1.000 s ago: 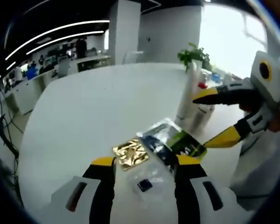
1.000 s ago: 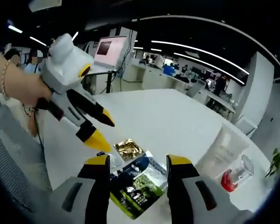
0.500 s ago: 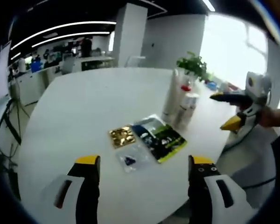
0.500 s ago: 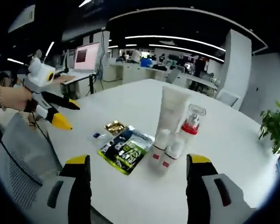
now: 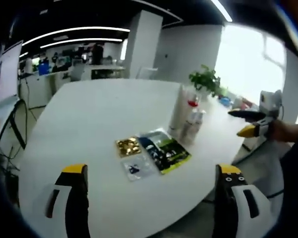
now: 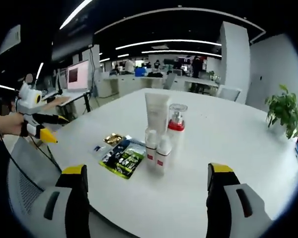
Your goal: Arrange the skincare products in the storage area until every visible bottle or jar stands upright without overlapping.
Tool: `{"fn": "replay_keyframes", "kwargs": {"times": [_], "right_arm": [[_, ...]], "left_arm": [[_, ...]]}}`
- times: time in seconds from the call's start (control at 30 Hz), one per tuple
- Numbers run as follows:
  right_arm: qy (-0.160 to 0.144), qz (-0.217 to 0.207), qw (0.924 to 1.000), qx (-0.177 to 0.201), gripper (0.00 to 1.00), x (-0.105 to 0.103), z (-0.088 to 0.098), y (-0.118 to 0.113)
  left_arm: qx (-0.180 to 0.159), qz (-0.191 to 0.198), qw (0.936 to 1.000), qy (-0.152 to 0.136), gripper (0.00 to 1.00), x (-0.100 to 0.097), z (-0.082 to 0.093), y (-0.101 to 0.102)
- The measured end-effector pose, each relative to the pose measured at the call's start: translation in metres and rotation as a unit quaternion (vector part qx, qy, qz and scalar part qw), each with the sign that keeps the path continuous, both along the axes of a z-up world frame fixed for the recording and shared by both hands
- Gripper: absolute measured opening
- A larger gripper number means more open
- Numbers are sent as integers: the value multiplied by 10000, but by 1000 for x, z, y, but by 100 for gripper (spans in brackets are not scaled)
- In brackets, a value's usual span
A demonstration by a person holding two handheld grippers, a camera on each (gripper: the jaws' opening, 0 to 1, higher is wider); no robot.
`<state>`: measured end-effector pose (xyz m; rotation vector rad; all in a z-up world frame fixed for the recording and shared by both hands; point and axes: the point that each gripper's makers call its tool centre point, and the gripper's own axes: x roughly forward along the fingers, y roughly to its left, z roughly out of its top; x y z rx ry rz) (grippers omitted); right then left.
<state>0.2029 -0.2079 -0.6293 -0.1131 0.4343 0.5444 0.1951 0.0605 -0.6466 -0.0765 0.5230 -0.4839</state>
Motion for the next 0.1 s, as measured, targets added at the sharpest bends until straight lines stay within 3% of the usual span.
{"fn": "replay_keyframes", "kwargs": {"times": [0.1], "right_arm": [[-49, -8, 9999, 163, 100, -2, -4, 0]], "left_arm": [[25, -10, 10000, -87, 99, -1, 2, -2]]}}
